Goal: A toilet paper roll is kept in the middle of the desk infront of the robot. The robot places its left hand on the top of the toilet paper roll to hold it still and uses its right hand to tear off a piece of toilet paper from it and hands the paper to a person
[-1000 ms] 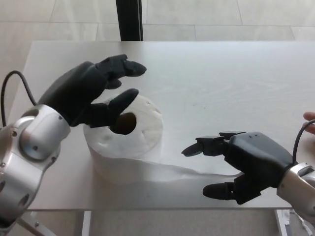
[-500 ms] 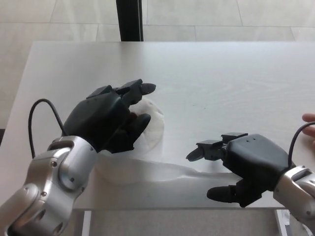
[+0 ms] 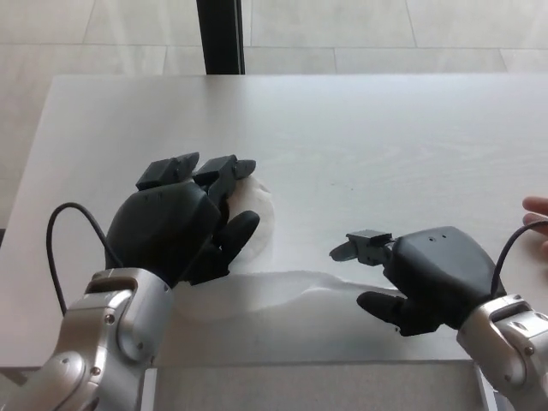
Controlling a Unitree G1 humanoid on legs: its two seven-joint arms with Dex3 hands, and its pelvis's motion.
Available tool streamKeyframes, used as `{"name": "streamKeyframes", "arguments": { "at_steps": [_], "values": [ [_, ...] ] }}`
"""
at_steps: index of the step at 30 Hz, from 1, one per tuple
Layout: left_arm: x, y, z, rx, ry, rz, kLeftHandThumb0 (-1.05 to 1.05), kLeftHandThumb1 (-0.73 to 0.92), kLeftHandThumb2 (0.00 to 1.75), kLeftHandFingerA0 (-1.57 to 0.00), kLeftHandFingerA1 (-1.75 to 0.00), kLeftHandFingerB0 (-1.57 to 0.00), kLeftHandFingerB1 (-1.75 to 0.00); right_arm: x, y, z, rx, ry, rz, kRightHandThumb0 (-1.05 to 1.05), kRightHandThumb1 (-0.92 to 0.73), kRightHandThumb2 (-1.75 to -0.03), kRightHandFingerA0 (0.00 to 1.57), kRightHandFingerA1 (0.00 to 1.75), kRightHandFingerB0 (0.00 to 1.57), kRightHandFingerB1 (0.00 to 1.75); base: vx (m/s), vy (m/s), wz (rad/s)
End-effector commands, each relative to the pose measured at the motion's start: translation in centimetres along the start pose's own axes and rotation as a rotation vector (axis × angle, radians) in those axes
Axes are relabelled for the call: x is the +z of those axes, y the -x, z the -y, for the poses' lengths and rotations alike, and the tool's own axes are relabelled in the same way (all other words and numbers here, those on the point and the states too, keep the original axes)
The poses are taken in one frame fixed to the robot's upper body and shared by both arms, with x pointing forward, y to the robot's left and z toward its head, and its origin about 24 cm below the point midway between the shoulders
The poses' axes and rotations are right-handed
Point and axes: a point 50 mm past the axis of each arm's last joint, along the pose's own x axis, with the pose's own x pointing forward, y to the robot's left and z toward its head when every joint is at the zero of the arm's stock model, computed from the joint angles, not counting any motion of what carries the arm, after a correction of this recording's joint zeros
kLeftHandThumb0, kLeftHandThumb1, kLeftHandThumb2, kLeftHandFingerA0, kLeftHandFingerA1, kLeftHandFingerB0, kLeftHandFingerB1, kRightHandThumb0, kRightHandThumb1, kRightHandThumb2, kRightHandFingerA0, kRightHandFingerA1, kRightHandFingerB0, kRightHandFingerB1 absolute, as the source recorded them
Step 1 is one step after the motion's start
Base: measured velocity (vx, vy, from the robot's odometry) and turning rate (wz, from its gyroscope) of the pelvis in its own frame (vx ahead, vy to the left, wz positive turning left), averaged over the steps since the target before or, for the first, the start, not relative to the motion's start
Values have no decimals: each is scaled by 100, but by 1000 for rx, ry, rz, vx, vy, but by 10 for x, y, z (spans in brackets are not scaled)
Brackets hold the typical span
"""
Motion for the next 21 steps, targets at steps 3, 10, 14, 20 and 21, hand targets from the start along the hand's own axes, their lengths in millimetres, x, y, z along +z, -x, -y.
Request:
{"name": "streamKeyframes", "arguments": {
  "at_steps": [3, 10, 14, 20, 21],
  "values": [
    [-40, 17, 29, -21, -110, -191, -60, 86, 65, -5, -39, -20, -33, -7, 3, 5, -350, 64, -83, -34, -75, -67, 81, 175, 86, 85, 0, 0, 0],
    [-39, 15, 33, -41, -99, -195, -60, 87, 66, -6, -39, -20, -32, 2, 1, 4, -483, -16, -29, -27, -68, -105, 92, 175, 79, 141, 0, 0, 0],
    [-39, 16, 35, -44, -93, -197, -60, 87, 66, -6, -37, -19, -31, 6, 1, 4, -490, -98, -31, -32, -69, -109, 93, 175, 75, 157, 0, 0, 0],
    [-41, 19, 41, -61, -68, -202, -59, 88, 66, -6, -36, -19, -31, 17, 3, 8, -629, -594, -178, -35, -54, -131, 99, 175, 71, 172, 0, 0, 0],
    [-41, 19, 41, -62, -68, -202, -59, 88, 66, -6, -36, -19, -31, 17, 3, 8, -629, -596, -180, -35, -54, -131, 99, 175, 71, 172, 0, 0, 0]
  ]
}}
